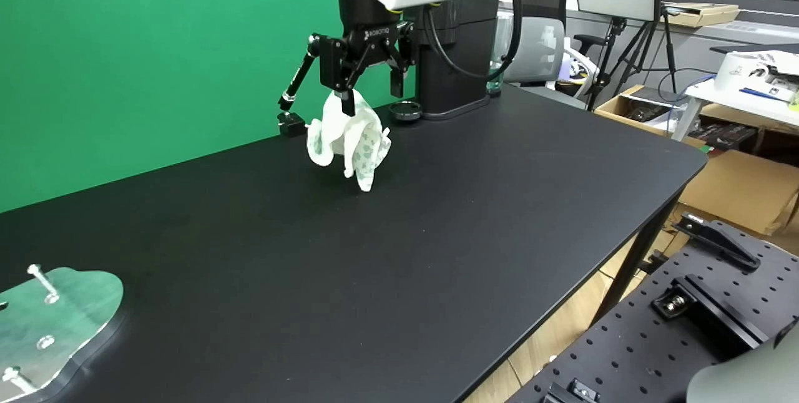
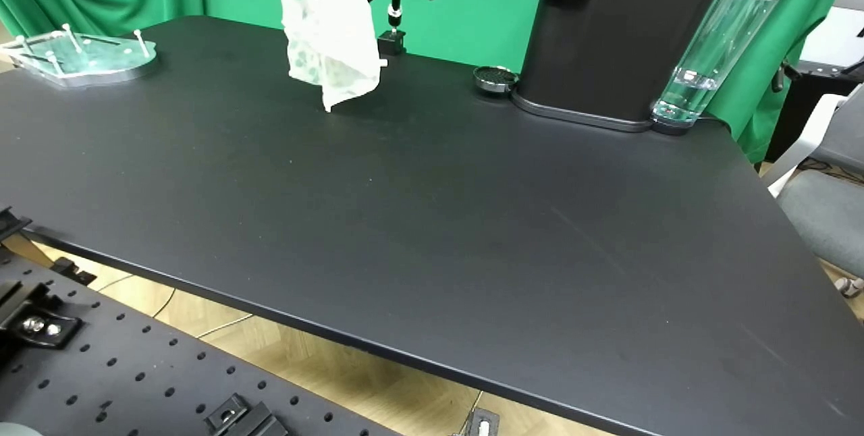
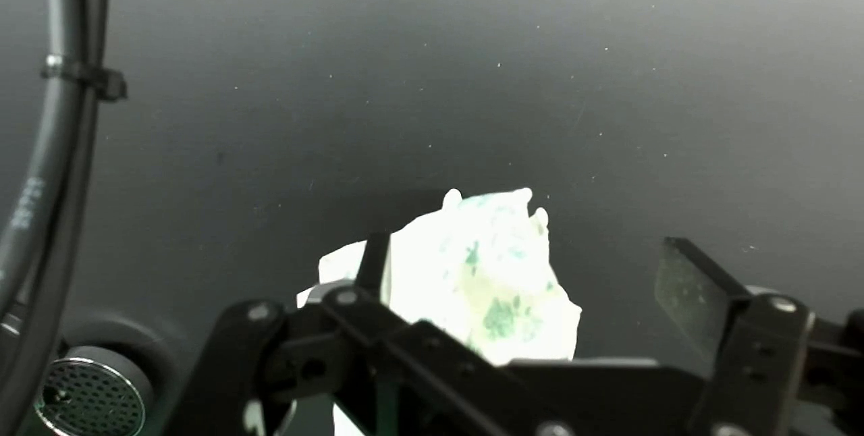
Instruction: Put the white cloth on the table
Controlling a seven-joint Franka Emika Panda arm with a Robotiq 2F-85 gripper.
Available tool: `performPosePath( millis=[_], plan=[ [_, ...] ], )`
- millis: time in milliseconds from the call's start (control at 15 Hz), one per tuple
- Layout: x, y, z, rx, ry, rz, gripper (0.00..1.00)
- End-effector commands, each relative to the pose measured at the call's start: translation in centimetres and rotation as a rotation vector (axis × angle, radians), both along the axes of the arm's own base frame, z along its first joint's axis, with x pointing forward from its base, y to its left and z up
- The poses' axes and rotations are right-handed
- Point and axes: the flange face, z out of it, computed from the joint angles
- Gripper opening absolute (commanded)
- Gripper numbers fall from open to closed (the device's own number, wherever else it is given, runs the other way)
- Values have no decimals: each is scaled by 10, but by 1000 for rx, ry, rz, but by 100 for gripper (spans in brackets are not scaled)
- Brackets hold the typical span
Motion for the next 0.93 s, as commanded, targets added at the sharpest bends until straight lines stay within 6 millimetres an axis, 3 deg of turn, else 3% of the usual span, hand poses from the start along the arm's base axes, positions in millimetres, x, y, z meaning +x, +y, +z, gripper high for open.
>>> performPosePath(
  millis=[0, 333, 733, 867],
  plan=[
    [8, 3, -6, -8, -10, -18, 84],
    [12, 2, -13, 0, -22, -23, 46],
    [12, -4, -6, -1, -31, -35, 4],
    [10, -11, -4, 0, -22, -50, 0]
  ],
)
